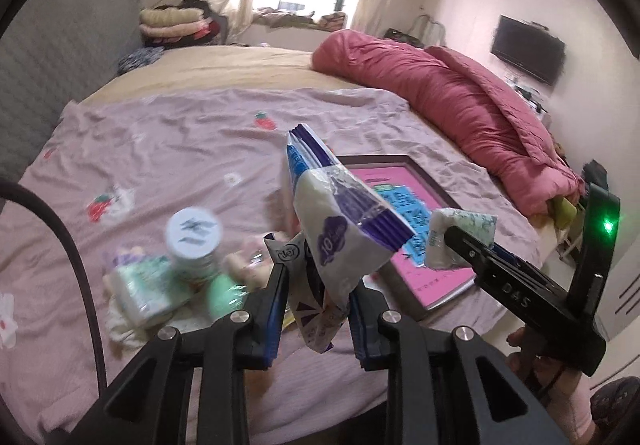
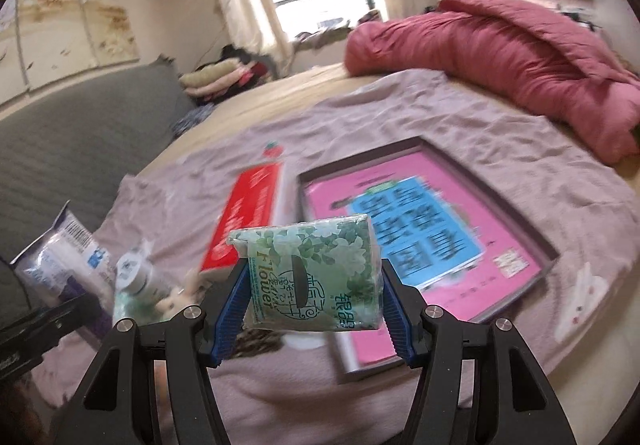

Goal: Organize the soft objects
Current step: 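Carry the tissue pack and snack bag over the pink book tray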

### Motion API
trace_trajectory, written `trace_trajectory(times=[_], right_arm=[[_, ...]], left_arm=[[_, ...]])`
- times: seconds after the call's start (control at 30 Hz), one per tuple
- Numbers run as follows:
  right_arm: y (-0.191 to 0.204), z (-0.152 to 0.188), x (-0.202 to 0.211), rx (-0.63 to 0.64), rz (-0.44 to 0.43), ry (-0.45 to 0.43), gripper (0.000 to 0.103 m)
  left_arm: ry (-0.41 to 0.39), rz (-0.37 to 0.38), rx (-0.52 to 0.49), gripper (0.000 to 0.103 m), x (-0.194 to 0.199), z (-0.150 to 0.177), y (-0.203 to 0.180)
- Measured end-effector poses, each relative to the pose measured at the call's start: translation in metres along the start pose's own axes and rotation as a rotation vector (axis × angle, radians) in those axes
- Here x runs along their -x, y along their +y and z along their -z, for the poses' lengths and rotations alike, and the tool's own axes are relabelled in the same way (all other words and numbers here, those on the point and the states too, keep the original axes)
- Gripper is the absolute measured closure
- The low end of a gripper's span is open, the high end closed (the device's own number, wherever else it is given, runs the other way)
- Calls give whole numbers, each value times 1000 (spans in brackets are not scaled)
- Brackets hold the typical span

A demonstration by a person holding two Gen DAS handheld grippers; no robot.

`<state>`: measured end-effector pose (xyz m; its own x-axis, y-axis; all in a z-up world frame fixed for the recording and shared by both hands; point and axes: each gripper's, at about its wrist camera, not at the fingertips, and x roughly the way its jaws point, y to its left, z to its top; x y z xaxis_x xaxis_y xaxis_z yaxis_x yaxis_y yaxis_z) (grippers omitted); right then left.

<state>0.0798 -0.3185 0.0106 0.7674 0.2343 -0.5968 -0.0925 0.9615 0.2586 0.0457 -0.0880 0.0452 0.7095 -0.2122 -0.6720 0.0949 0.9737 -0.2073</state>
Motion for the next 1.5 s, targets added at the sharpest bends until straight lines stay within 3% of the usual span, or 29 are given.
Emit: trace_trajectory(times=[0.17, 0.37, 0.53, 0.73, 1.1, 1.27, 1.5], right_arm=[[-32, -12, 1, -35, 93, -47, 40], [-73, -15, -10, -61, 186, -39, 40], [-106, -14, -13, -155, 199, -32, 40], [-122, -14, -19, -201, 208, -16, 40], [-142, -12, -49, -251, 237, 108, 40], [-141, -9, -63, -232, 250, 176, 39], [-136, -7, -69, -203, 289, 207, 39]], left_arm=[[7, 37, -73, 74, -15, -10, -39], [33, 84, -163, 74, -48, -18, -89], [113, 130, -201, 74, -95, -21, -125], [209, 134, -271, 74, -149, -20, -155], [328, 83, -410, 74, -191, 6, -178], [356, 87, -393, 73, -197, 11, -174], [381, 80, -368, 71, -200, 11, -166]])
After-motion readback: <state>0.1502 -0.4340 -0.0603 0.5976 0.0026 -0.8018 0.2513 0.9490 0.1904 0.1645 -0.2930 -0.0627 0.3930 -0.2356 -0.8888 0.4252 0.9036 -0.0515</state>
